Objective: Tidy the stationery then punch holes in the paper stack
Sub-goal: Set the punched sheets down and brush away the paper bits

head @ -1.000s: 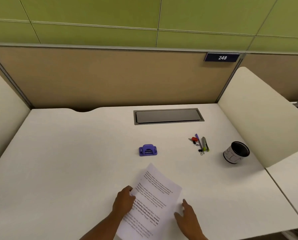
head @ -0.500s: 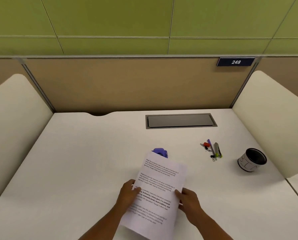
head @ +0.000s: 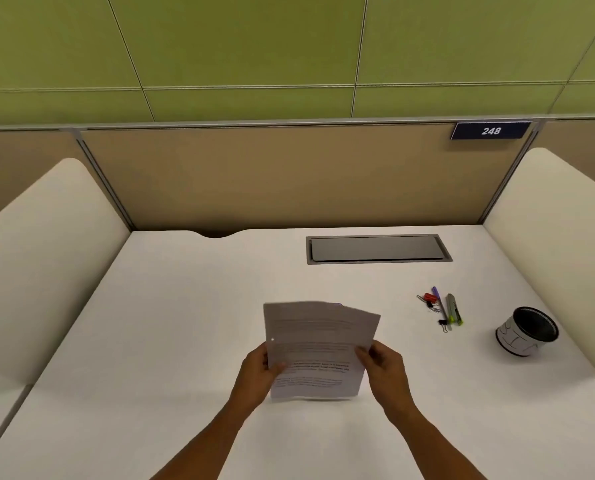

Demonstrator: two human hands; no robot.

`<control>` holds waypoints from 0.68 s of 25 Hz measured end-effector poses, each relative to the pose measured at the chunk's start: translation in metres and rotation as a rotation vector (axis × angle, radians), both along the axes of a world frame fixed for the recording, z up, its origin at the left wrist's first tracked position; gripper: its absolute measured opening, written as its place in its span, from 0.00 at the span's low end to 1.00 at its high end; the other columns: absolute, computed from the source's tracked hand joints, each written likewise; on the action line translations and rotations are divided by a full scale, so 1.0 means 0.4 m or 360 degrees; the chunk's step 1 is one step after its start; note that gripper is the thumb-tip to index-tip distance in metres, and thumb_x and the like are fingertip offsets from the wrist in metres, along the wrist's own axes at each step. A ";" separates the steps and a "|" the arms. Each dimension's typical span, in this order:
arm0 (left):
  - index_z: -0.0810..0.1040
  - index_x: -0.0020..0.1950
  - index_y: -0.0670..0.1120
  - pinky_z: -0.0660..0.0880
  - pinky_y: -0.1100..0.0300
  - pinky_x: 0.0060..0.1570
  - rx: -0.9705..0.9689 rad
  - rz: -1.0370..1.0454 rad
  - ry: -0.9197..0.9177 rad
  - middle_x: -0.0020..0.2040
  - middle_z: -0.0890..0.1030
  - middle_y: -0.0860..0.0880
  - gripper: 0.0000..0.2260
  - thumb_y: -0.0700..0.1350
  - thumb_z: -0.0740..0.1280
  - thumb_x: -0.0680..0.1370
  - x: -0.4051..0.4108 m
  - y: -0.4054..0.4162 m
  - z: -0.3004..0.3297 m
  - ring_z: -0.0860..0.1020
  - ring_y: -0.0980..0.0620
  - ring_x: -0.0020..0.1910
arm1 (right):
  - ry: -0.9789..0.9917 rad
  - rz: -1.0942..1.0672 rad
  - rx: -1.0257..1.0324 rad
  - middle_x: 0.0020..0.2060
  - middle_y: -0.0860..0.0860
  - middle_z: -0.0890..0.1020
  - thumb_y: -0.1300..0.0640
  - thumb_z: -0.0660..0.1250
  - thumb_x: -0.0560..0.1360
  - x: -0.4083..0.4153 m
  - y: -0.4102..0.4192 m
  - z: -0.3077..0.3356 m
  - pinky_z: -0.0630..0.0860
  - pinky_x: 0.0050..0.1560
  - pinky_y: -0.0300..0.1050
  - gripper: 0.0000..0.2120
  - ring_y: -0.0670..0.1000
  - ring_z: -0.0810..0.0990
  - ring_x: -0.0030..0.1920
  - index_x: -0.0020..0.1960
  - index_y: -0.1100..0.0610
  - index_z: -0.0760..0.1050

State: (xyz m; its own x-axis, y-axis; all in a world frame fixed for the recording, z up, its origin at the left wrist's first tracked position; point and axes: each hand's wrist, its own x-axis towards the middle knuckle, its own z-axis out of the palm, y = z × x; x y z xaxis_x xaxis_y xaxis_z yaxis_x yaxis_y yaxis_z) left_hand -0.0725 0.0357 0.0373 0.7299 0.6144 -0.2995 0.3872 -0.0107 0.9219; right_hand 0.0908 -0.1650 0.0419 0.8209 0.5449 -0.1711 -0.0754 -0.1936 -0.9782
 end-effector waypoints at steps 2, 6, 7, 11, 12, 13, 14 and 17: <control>0.77 0.63 0.51 0.81 0.62 0.54 -0.0035 0.0004 0.0006 0.57 0.84 0.52 0.16 0.40 0.71 0.77 -0.013 -0.020 -0.016 0.82 0.51 0.57 | -0.0015 0.0099 -0.0031 0.49 0.44 0.87 0.63 0.64 0.81 -0.015 -0.009 -0.013 0.81 0.48 0.37 0.12 0.46 0.85 0.51 0.55 0.48 0.81; 0.77 0.63 0.51 0.79 0.67 0.52 -0.0039 0.0100 -0.0069 0.57 0.84 0.54 0.13 0.42 0.68 0.79 -0.012 -0.052 -0.024 0.82 0.53 0.57 | 0.0000 0.0159 -0.0010 0.53 0.44 0.86 0.61 0.62 0.82 -0.034 -0.012 -0.026 0.80 0.51 0.38 0.12 0.46 0.84 0.54 0.61 0.50 0.79; 0.78 0.61 0.52 0.79 0.68 0.49 -0.0021 0.0141 -0.0102 0.55 0.84 0.56 0.10 0.44 0.67 0.80 -0.005 -0.057 -0.016 0.83 0.56 0.55 | -0.0002 0.0151 0.0010 0.53 0.45 0.86 0.60 0.61 0.83 -0.032 -0.010 -0.020 0.81 0.49 0.37 0.12 0.47 0.84 0.54 0.60 0.50 0.79; 0.78 0.59 0.56 0.78 0.70 0.44 0.0016 0.0297 -0.0218 0.50 0.85 0.58 0.09 0.46 0.65 0.80 0.008 -0.071 0.004 0.82 0.62 0.49 | -0.0073 0.0150 0.0100 0.54 0.45 0.86 0.59 0.60 0.83 -0.030 -0.007 -0.010 0.80 0.49 0.36 0.12 0.46 0.84 0.53 0.60 0.47 0.79; 0.77 0.60 0.56 0.78 0.70 0.45 0.0021 0.0284 -0.0230 0.52 0.85 0.57 0.10 0.46 0.65 0.80 0.005 -0.074 0.004 0.82 0.61 0.51 | -0.0068 0.0160 0.0104 0.54 0.45 0.86 0.59 0.61 0.83 -0.035 -0.009 -0.016 0.80 0.50 0.35 0.12 0.45 0.84 0.54 0.61 0.48 0.79; 0.76 0.62 0.55 0.78 0.70 0.47 0.0011 0.0250 -0.0230 0.54 0.84 0.57 0.12 0.45 0.66 0.80 0.001 -0.078 0.001 0.82 0.60 0.53 | -0.0038 0.0174 0.0094 0.55 0.45 0.85 0.60 0.62 0.83 -0.041 -0.012 -0.023 0.80 0.51 0.35 0.12 0.45 0.84 0.55 0.62 0.49 0.78; 0.74 0.65 0.54 0.78 0.71 0.48 0.0000 0.0226 -0.0214 0.56 0.83 0.57 0.13 0.44 0.66 0.80 -0.004 -0.081 -0.004 0.81 0.58 0.55 | 0.0002 0.0188 0.0077 0.55 0.44 0.85 0.61 0.62 0.82 -0.048 -0.015 -0.033 0.80 0.51 0.35 0.12 0.45 0.84 0.55 0.62 0.49 0.78; 0.76 0.62 0.54 0.77 0.73 0.46 0.0002 0.0285 -0.0182 0.55 0.83 0.55 0.11 0.44 0.63 0.82 -0.008 -0.085 0.003 0.81 0.56 0.55 | 0.0042 0.0172 0.0051 0.54 0.44 0.86 0.61 0.62 0.82 -0.057 -0.020 -0.045 0.79 0.49 0.34 0.12 0.47 0.84 0.55 0.60 0.49 0.79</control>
